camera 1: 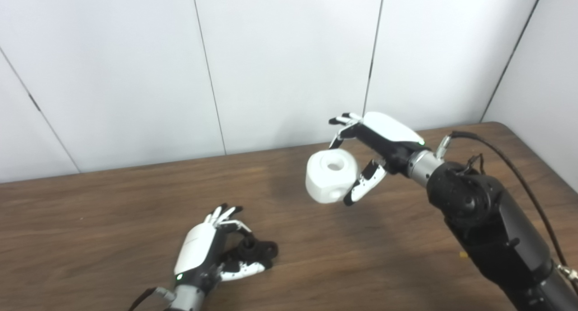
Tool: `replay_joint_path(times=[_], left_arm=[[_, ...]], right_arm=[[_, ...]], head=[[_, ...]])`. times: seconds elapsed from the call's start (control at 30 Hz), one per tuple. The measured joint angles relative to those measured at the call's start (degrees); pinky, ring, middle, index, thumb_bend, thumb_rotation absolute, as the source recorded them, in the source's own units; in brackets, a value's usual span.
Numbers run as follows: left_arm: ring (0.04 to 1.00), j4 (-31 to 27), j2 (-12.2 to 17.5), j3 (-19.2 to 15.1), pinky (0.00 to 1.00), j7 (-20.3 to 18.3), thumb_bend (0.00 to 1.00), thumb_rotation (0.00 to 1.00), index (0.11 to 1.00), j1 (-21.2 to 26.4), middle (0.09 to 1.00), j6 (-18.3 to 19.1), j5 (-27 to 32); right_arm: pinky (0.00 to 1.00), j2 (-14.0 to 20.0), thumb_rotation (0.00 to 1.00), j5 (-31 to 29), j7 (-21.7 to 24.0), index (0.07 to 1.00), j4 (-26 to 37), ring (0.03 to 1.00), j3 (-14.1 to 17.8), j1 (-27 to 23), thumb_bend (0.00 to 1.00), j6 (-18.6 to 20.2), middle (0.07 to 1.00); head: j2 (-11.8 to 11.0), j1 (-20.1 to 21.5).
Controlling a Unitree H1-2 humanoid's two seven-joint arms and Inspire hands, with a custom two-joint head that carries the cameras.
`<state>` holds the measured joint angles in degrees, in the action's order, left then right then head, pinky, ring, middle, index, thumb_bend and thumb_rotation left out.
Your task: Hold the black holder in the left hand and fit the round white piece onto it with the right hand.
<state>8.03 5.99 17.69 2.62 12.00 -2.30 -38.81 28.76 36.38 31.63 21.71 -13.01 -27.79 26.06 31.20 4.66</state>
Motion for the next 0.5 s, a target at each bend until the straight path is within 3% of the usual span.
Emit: replay_joint_path(times=[0.5], left_arm=[[1.000, -0.3, -2.8, 2.2, 1.00, 0.9, 0.52, 0.04, 0.479, -0.2, 0.909, 1.7, -1.7]], right_arm=[[0.97, -2.4, 0.13, -0.8, 0.1, 0.476, 0.7, 0.993, -2.7, 2.1, 0.51, -1.7, 0.925]], head=[[2.5, -2.8]])
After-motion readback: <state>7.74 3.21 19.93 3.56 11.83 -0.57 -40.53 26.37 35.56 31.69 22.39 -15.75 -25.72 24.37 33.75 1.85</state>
